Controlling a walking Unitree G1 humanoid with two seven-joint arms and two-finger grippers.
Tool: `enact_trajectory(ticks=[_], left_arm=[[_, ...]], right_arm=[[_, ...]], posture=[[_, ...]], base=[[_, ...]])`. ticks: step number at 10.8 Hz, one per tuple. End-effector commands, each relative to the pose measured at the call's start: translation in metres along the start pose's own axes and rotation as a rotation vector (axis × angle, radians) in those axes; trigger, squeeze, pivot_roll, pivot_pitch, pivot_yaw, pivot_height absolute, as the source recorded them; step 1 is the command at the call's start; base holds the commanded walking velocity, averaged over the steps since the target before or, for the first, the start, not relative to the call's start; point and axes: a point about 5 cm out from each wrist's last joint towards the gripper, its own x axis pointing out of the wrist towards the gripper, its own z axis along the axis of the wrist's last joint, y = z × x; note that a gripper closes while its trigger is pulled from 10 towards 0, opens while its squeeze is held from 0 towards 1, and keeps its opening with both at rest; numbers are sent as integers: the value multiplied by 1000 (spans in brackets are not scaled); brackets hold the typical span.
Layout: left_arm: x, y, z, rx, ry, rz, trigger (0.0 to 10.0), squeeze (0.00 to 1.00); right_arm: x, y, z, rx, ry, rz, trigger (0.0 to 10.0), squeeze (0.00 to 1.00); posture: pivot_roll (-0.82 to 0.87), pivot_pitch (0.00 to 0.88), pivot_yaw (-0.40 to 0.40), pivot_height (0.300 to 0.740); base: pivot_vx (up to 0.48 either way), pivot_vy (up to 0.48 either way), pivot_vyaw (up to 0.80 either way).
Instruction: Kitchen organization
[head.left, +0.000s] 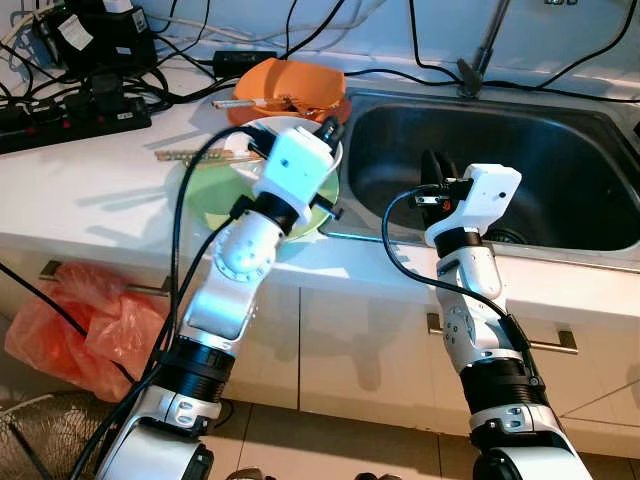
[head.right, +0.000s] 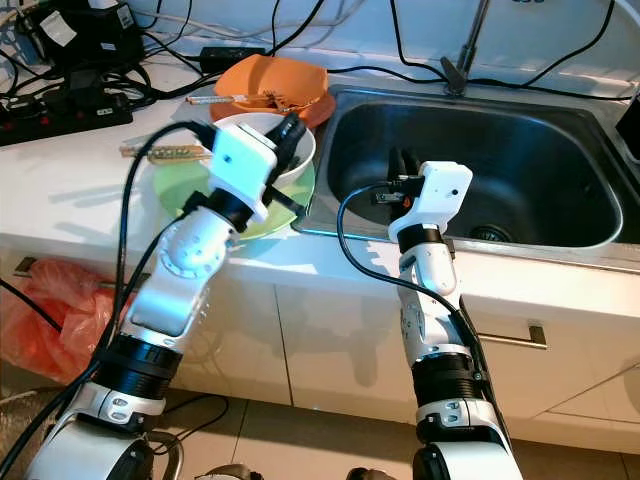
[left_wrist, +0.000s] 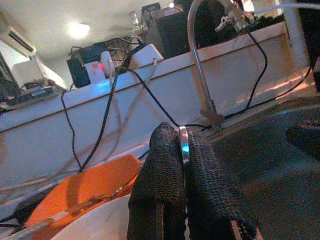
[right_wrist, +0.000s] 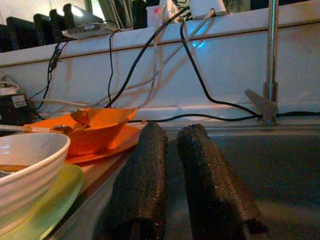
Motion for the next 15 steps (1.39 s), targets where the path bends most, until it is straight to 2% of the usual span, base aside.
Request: enact_trajectory(ticks=[1,4,8,12,14,15], left_arm=[[2,-2,6,-53,-9,-29,10000,0],[4,4,19,-126,-37,-38,10000,0],[1,12,25,-213,6,-96,10000,0],[-5,24,12,-102,179,-117,10000,0],[-6,40,4,-10,295,-10,10000,0],[-5,51,6,32,315,52,10000,0]], right_arm=[[1,0,1,3,-4,3,10000,0],[1,1,0,4,-1,7,10000,0],[1,3,-2,10,9,22,10000,0],[0,5,-3,14,17,32,10000,0],[0,5,-3,16,19,34,10000,0],[0,5,-4,17,20,35,10000,0]], posture=[[154,62,-7,740],[156,62,-9,740],[161,62,-9,740],[166,63,-10,740],[167,63,-11,740],[169,63,-13,740]], base=[[0,0,0],[0,0,0],[0,0,0],[0,0,0],[0,0,0],[0,0,0]])
